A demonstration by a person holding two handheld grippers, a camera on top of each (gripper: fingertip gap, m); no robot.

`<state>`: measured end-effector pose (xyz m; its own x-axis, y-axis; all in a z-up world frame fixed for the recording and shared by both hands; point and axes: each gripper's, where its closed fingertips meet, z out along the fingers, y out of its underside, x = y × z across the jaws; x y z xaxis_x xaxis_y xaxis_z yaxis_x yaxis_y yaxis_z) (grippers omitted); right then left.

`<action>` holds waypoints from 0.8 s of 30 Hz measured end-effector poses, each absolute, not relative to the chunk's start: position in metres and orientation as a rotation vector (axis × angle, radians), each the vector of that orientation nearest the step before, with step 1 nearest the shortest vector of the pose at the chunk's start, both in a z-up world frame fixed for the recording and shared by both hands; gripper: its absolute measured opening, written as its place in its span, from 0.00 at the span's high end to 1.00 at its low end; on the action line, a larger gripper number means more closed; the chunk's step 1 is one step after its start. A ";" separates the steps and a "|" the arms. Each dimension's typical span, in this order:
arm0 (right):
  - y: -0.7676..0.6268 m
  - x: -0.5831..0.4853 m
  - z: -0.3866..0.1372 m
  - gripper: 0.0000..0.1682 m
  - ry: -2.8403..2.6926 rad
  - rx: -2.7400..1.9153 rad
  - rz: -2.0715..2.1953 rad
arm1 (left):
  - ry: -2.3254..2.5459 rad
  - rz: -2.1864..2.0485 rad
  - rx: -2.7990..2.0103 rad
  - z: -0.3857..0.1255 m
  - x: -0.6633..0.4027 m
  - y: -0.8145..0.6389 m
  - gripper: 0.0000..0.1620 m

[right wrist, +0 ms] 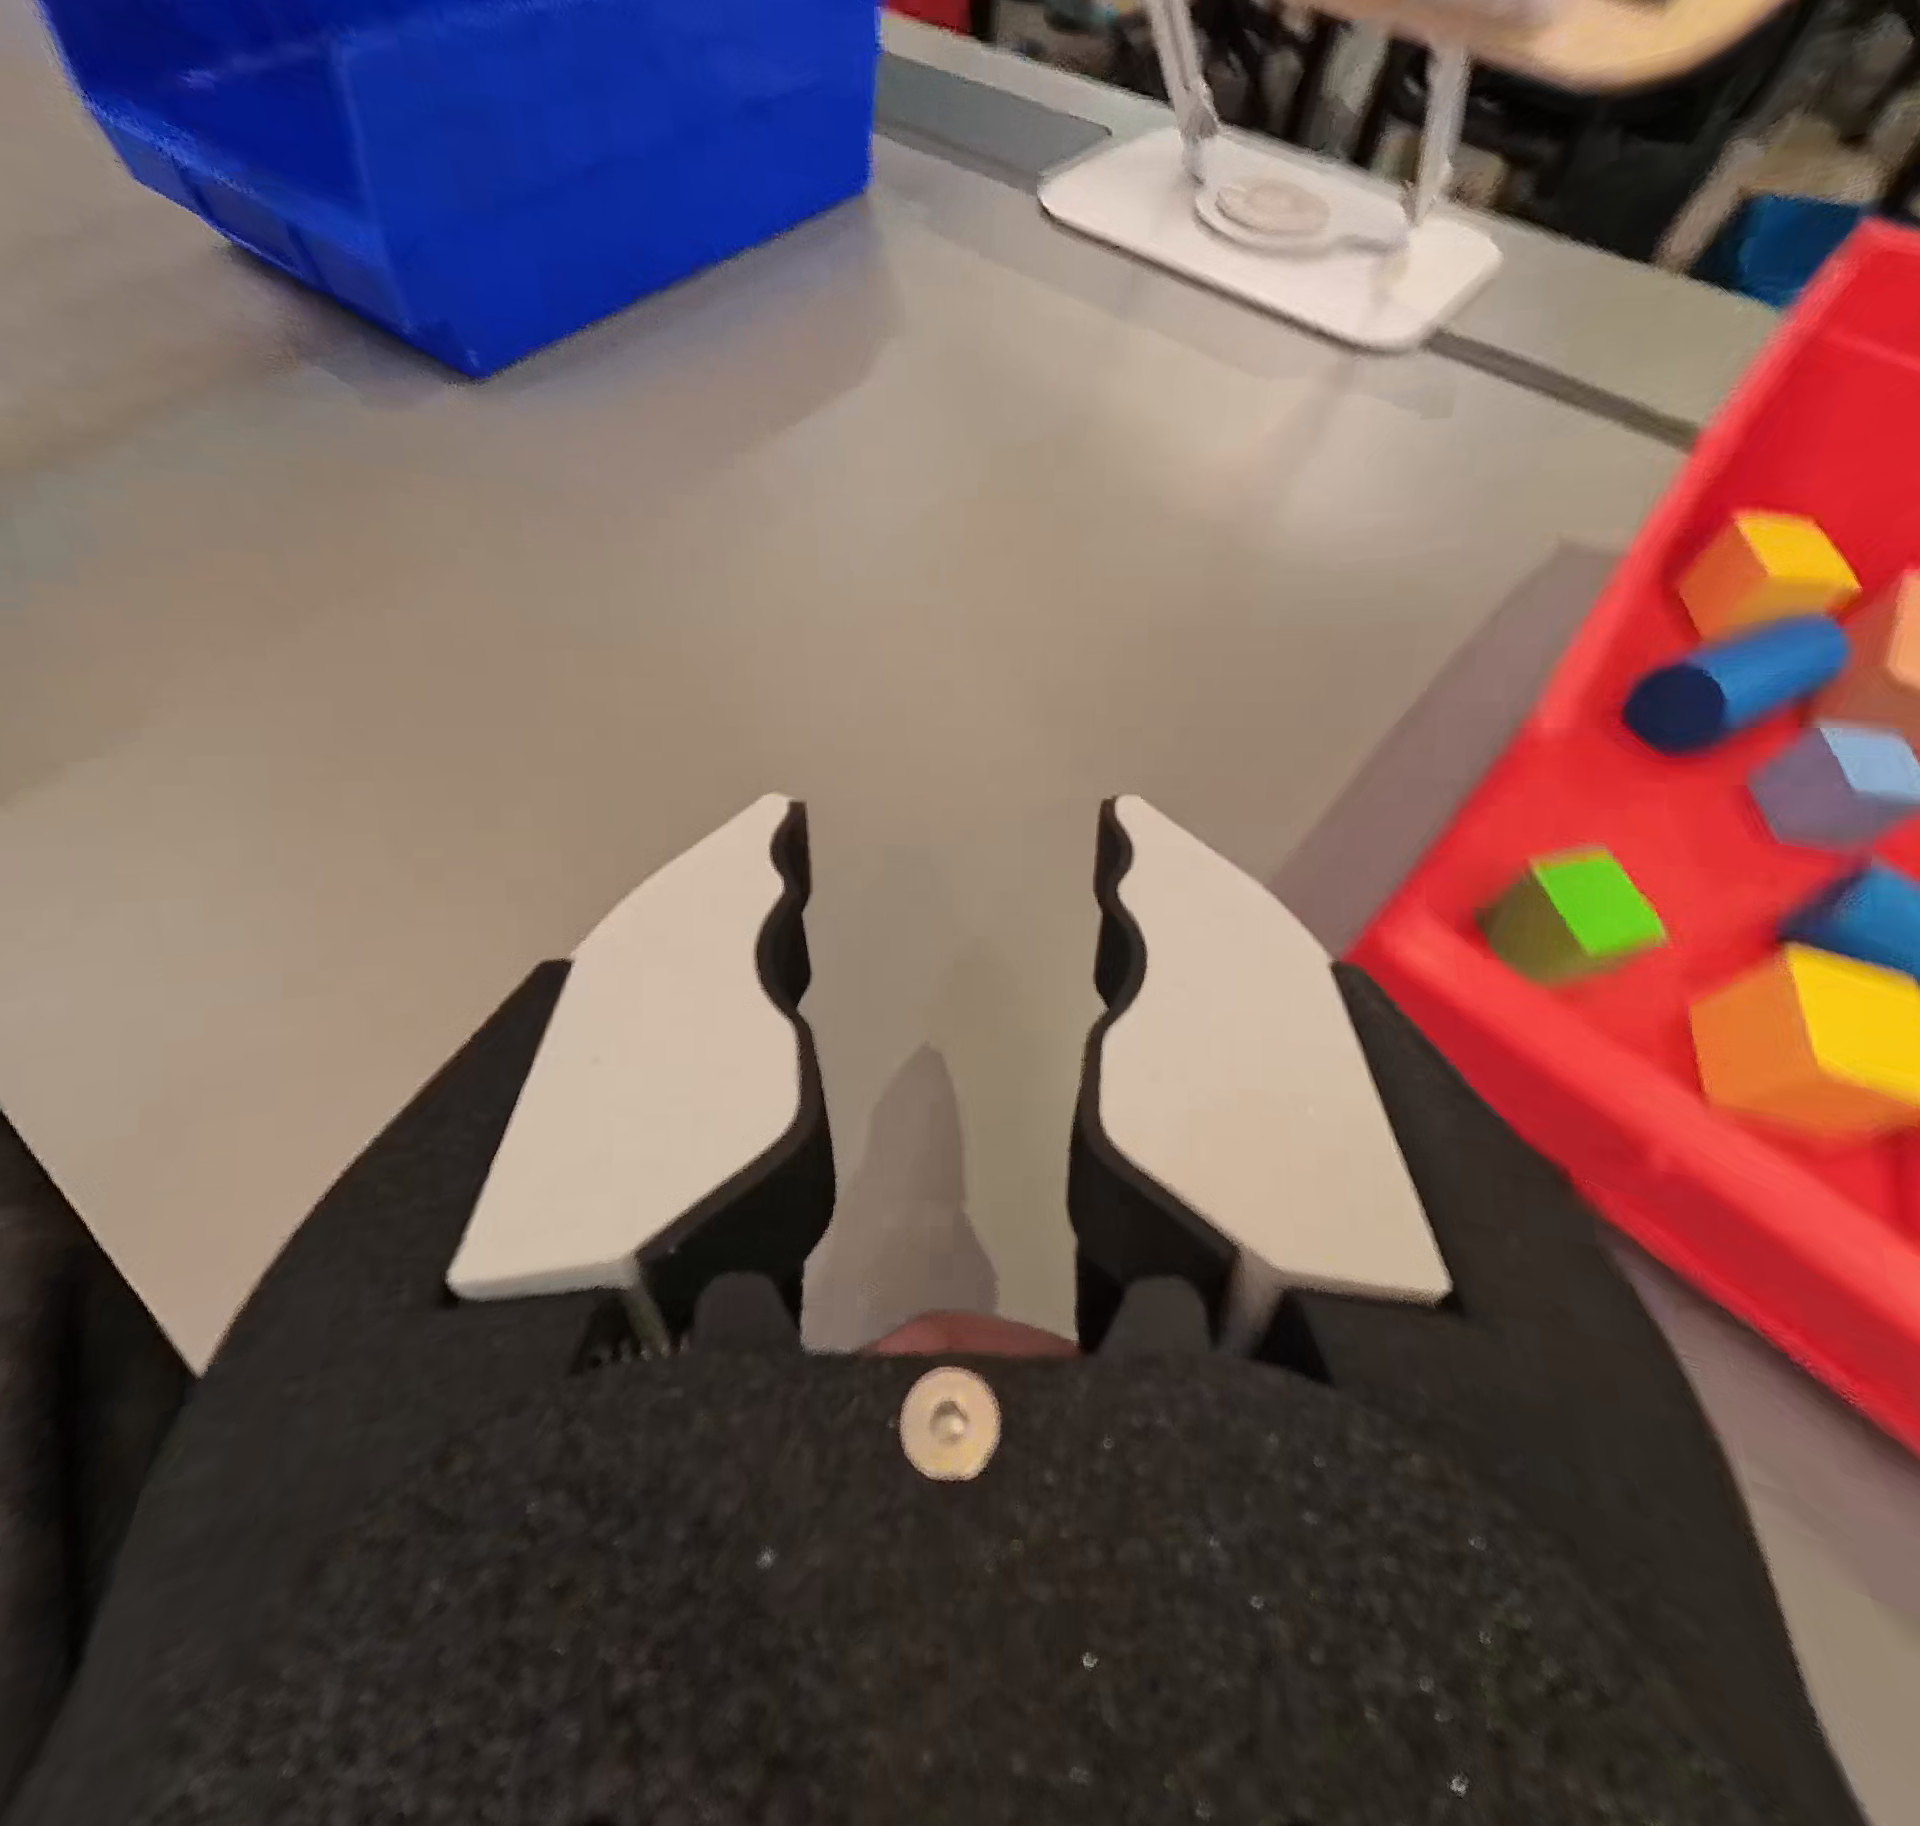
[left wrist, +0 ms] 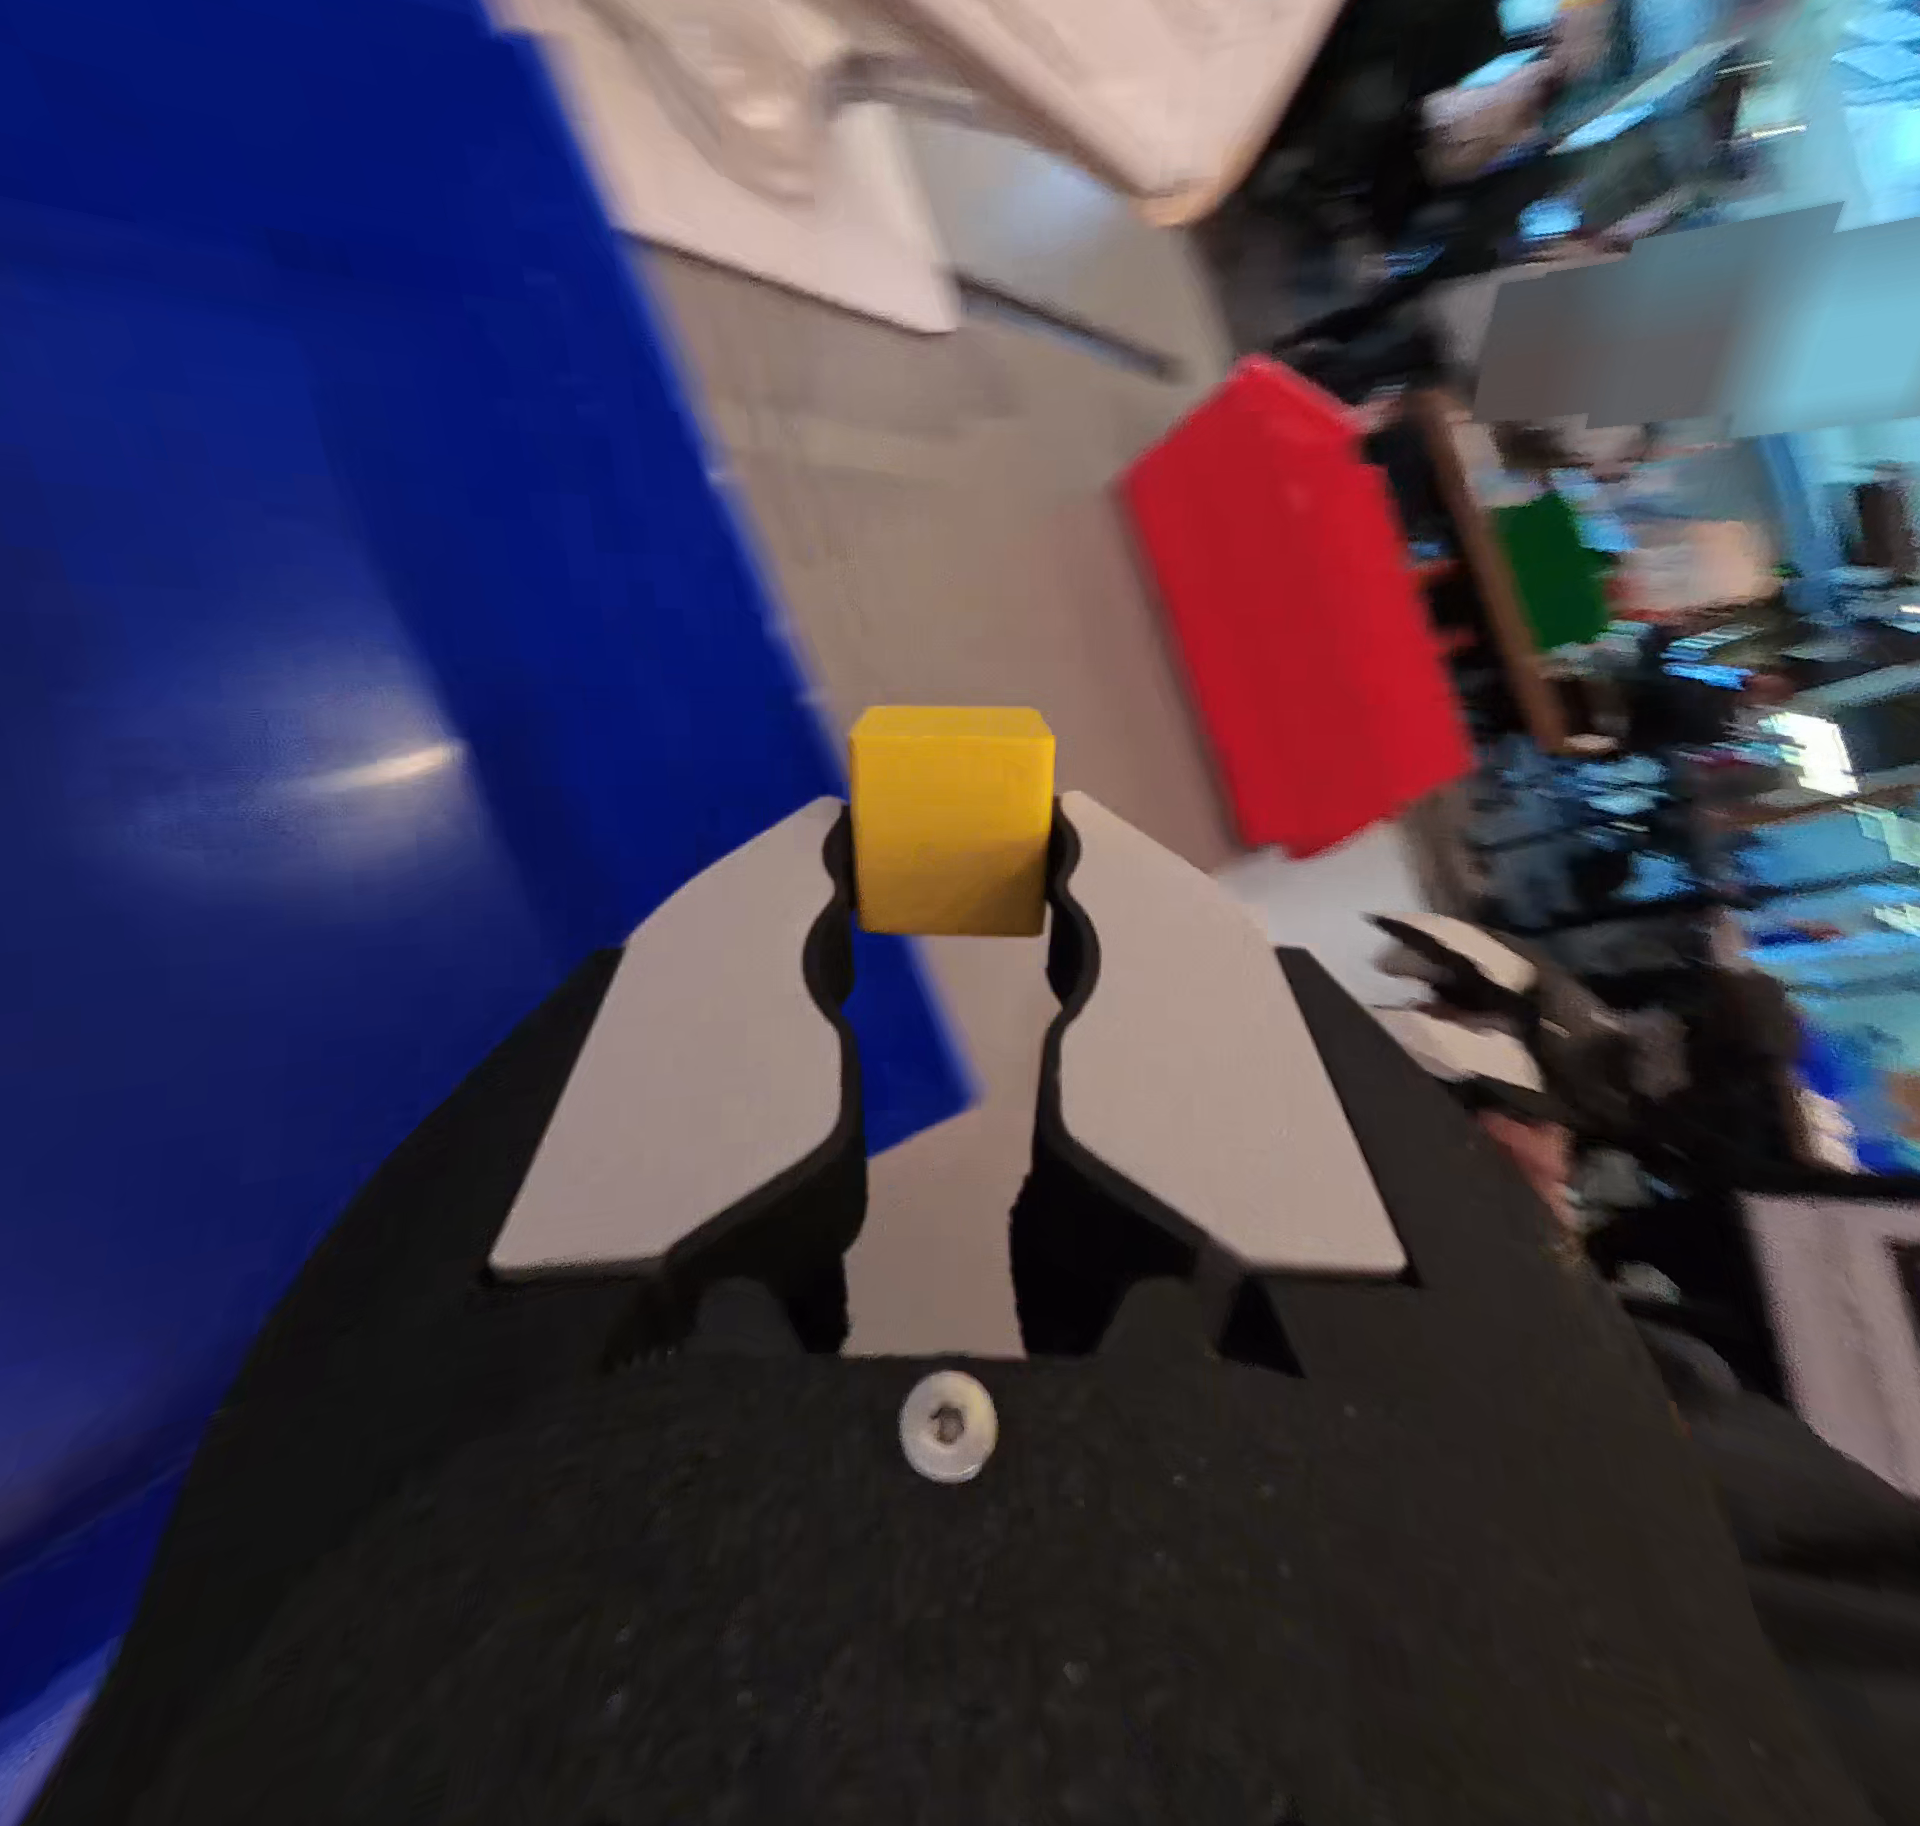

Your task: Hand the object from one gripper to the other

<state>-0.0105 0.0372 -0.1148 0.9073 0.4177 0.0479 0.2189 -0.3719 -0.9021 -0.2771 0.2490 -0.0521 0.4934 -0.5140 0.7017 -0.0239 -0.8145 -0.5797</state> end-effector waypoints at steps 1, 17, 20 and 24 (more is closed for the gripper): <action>0.044 -0.020 -0.106 0.69 -0.516 -1.925 0.263 | 0.461 -1.378 -2.188 -0.041 -0.265 0.239 0.79; 0.119 -0.145 -0.007 0.67 -0.873 -1.372 0.548 | 0.419 -2.525 -1.947 -0.002 -0.123 0.095 0.80; 0.113 -0.139 -0.018 0.79 -0.916 -1.396 0.560 | 0.388 -2.539 -1.984 -0.011 -0.114 0.091 0.80; 0.108 -0.126 -0.022 0.79 -0.936 -1.411 0.523 | 0.466 -2.558 -1.930 -0.010 -0.117 0.080 0.68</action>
